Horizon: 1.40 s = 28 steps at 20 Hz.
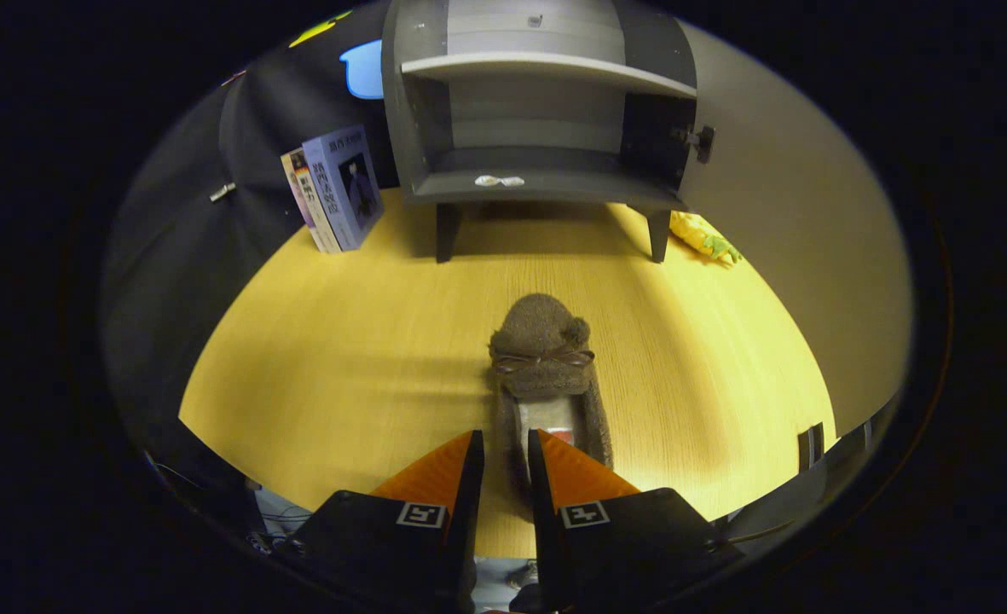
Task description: Open the shoe cabinet door, grab the shoes and put them into the shoe cabinet, then close the shoe cabinet door.
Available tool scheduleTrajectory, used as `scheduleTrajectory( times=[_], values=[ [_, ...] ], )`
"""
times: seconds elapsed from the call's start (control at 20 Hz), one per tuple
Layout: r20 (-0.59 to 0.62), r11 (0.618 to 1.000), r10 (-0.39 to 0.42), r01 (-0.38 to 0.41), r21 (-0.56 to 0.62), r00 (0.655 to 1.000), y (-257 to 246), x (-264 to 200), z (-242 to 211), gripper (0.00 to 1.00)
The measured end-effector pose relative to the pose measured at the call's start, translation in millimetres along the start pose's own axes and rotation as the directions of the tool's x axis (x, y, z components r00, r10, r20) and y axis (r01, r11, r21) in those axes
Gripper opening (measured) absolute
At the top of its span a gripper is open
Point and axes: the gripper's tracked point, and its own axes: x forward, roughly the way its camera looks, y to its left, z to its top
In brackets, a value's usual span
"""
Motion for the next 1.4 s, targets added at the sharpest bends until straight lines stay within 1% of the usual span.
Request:
scheduleTrajectory(
  times=[0.2, 0.35, 0.5, 0.6, 0.75, 0.8, 0.85, 1.0, 1.1, 1.15, 1.2, 1.25, 1.35, 1.4],
  values=[
    [-0.045, 1.0, 0.004, -0.003, 0.02, 0.999, -0.9, 33.8, -11.9, 0.34],
    [0.014, 1.0, 0.006, -0.006, 0.005, 1.0, 2.9, 45.7, 0.8, 0.35],
    [0.033, 1.0, 0.01, -0.01, 0.006, 0.999, 2.2, 63.7, 7.5, 0.34],
    [0.062, 0.998, 0.019, -0.022, 0.059, 0.998, -0.4, 76.0, 16.1, 0.34],
    [0.116, 0.985, 0.059, -0.076, 0.156, 0.992, 0.1, 86.9, 31.6, 0.34],
    [0.129, 0.984, 0.058, -0.079, 0.16, 0.99, -1.3, 88.1, 32.4, 0.34],
    [0.141, 0.987, 0.05, -0.071, 0.143, 0.989, -1.4, 88.8, 32.1, 0.37],
    [0.158, 0.999, -0.02, 0.015, 0.035, 0.987, -2.3, 91.5, 29.2, 0.32],
    [0.162, 0.999, -0.043, 0.046, -0.015, 0.986, 1.0, 93.2, 31.6, 0.2],
    [0.158, 0.999, -0.047, 0.05, -0.018, 0.986, 0.1, 92.2, 31.9, 0.13],
    [0.154, 0.999, -0.042, 0.043, -0.003, 0.987, 0.3, 97.6, 32.3, 0.09],
    [0.153, 0.999, -0.031, 0.028, 0.022, 0.988, 0.4, 92.2, 32.5, 0.05],
    [0.149, 0.999, -0.015, 0.009, 0.041, 0.989, 0.9, 93.4, 33.8, 0.05],
    [0.144, 1.0, -0.013, 0.01, 0.021, 0.989, 0.8, 93.1, 33.5, 0.05]
  ],
)
